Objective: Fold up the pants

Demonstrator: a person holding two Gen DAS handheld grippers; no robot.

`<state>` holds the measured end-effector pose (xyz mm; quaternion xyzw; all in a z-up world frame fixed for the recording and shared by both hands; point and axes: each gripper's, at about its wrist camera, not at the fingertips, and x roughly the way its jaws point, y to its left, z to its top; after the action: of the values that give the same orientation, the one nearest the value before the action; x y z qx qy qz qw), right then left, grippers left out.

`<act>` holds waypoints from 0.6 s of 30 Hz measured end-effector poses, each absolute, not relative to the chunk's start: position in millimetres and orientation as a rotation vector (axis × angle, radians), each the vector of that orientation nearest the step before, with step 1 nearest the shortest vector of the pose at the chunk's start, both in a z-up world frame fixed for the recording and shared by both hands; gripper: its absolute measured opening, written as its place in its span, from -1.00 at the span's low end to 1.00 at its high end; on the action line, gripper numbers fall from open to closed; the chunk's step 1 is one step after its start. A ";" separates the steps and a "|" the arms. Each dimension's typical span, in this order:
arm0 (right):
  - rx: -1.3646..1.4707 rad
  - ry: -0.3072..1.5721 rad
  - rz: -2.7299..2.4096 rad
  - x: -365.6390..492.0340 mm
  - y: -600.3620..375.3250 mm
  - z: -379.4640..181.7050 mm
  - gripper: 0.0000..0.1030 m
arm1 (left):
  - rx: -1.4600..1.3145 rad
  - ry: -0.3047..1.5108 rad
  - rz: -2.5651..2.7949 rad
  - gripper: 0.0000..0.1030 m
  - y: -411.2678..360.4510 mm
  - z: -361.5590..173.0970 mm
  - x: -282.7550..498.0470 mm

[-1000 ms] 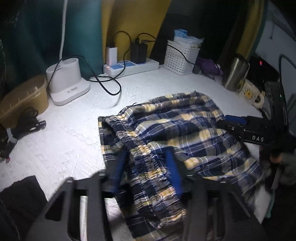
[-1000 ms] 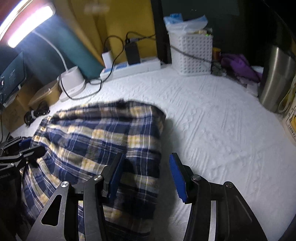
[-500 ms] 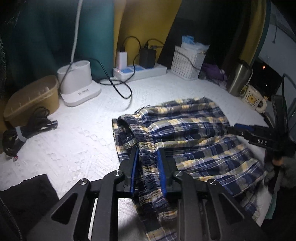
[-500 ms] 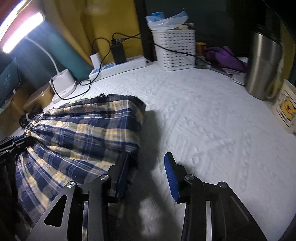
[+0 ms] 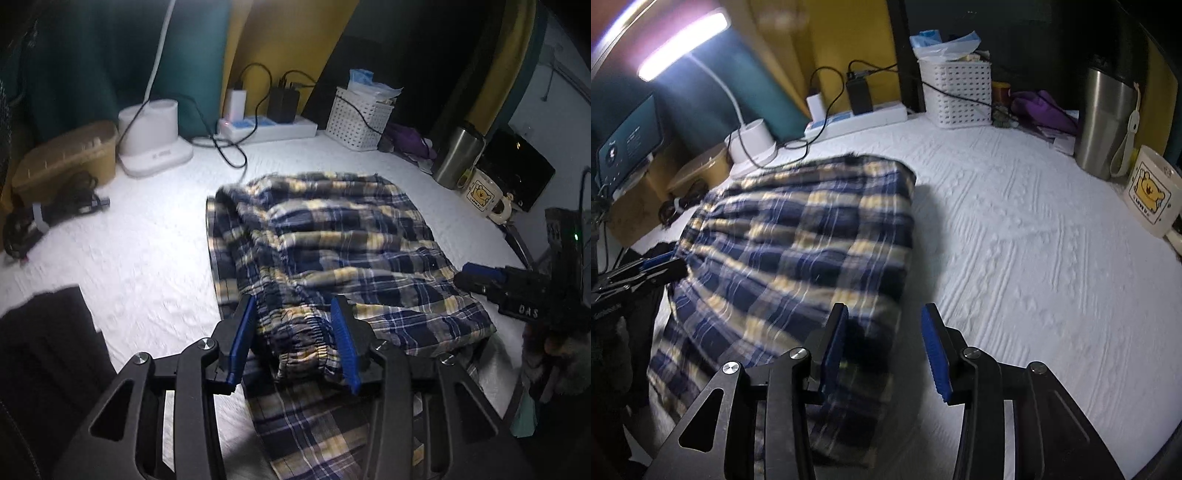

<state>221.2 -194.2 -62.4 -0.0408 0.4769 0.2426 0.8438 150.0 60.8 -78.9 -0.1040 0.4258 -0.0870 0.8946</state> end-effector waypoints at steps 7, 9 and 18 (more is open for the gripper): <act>-0.087 1.008 0.526 205.1 -196.5 -65.2 0.02 | -0.221 0.878 -0.169 -0.20 60.1 -78.6 142.6; -0.083 1.012 0.527 202.3 -197.4 -67.2 0.02 | -0.218 0.876 -0.173 -0.20 59.0 -76.6 141.1; -0.074 1.025 0.515 195.4 -200.8 -78.7 0.02 | -0.213 0.865 -0.229 0.22 46.9 -73.3 134.8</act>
<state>195.4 -200.8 -78.7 -0.0351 0.4846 0.2438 0.8394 134.8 46.9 -73.3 -0.1026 0.4173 -0.1107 0.8961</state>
